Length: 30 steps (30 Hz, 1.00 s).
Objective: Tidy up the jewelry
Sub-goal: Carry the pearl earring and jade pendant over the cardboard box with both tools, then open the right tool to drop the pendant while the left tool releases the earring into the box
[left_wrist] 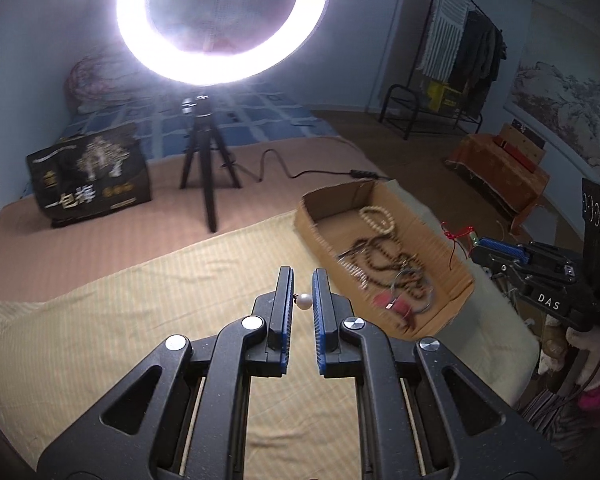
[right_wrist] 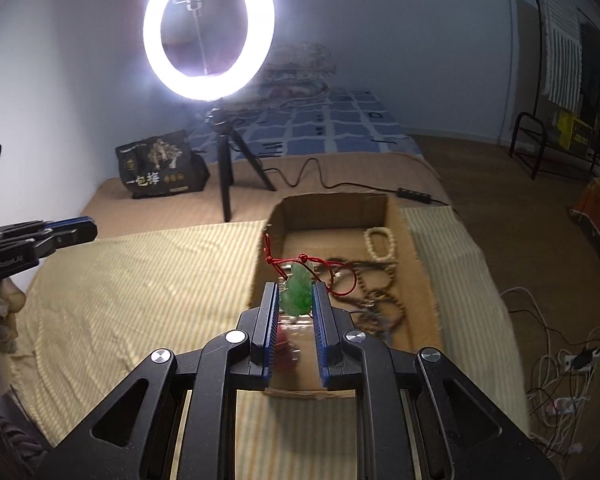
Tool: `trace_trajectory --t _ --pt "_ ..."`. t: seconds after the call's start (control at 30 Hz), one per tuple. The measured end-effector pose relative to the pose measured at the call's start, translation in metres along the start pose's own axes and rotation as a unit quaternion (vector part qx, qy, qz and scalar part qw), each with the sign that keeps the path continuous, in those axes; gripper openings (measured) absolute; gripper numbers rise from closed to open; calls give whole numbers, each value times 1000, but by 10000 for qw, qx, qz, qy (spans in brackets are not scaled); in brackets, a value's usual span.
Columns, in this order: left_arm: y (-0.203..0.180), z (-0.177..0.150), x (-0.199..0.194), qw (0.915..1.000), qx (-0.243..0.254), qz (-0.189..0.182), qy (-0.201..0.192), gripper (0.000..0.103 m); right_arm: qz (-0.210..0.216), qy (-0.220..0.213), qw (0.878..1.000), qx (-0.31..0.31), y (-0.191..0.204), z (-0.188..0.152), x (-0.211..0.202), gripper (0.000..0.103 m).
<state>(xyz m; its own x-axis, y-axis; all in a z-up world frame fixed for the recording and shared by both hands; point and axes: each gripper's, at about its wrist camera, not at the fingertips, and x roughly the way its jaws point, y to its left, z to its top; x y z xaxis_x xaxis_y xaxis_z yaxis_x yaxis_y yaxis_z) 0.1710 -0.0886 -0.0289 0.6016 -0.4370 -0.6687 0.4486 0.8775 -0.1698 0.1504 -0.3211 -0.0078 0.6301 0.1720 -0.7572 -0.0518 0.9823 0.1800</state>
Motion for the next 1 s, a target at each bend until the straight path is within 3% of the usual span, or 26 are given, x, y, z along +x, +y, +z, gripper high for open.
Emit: trace_trajectory --t 0.43,1.0 --pt "-43 37 67 9998 3 -218 45 8 -19 217 9998 28 -45 15 10 15" --pt "-54 51 145 9996 -96 -52 261 8 109 602 9981 106 -62 17 46 15"
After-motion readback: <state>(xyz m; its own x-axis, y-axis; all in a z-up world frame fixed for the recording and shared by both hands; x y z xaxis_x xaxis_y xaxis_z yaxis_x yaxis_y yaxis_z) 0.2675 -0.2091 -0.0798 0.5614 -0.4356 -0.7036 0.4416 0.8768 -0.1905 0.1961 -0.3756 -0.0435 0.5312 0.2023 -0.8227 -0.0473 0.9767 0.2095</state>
